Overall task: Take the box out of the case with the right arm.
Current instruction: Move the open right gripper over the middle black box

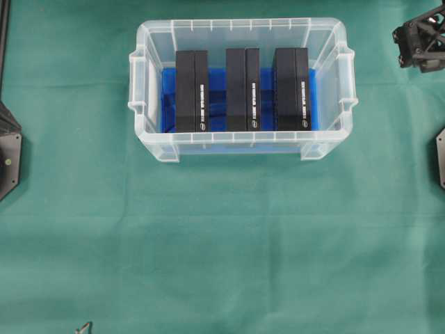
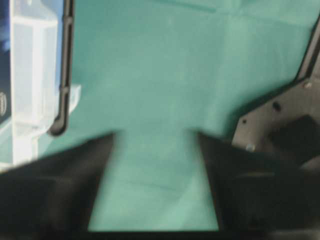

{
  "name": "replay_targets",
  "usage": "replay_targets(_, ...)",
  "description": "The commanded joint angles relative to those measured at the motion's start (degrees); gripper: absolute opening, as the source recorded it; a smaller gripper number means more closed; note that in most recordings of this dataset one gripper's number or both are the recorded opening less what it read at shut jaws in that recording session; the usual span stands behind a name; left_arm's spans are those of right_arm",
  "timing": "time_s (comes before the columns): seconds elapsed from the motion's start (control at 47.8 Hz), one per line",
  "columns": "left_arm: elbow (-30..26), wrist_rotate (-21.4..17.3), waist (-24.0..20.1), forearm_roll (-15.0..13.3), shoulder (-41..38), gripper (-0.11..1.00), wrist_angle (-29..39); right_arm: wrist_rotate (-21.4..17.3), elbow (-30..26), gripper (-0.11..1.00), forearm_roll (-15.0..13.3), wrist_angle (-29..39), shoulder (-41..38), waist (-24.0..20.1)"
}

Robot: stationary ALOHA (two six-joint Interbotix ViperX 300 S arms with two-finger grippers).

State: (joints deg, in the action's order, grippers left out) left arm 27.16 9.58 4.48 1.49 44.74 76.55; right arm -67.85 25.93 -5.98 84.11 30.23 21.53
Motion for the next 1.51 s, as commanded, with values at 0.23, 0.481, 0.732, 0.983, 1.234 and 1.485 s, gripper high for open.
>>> replay_targets(0.23,-1.58,0.00,0.09,0.09,-0.18,0.00,-0.09,-0.26,-0.70,0.92,-0.62,0.62,0.35,0.26)
replay_targets(0.481,-1.58,0.18,0.09,0.09,-0.26,0.00,0.00,-0.26,-0.62,0.92,-0.79,1.76,0.44,0.26)
replay_targets(0.732,-1.58,0.09,0.09,0.18,-0.26,0.00,0.09,-1.05,-0.70,0.92,-0.53,2.02,0.44,0.26)
replay_targets(0.983,-1.67,-0.18,0.09,0.18,-0.26,0.00,1.14,-1.23,-1.05,0.92,-0.70,1.67,-0.44,0.26)
replay_targets(1.234,-1.67,-0.35,0.09,0.26,-0.26,0.00,2.46,-2.81,-4.31,0.92,-0.09,-2.46,-5.27,0.09)
replay_targets(1.485,-1.67,-0.35,0.09,0.35,-0.26,0.00,2.46,-5.45,-14.15,0.91,0.62,-5.89,-16.44,-3.16)
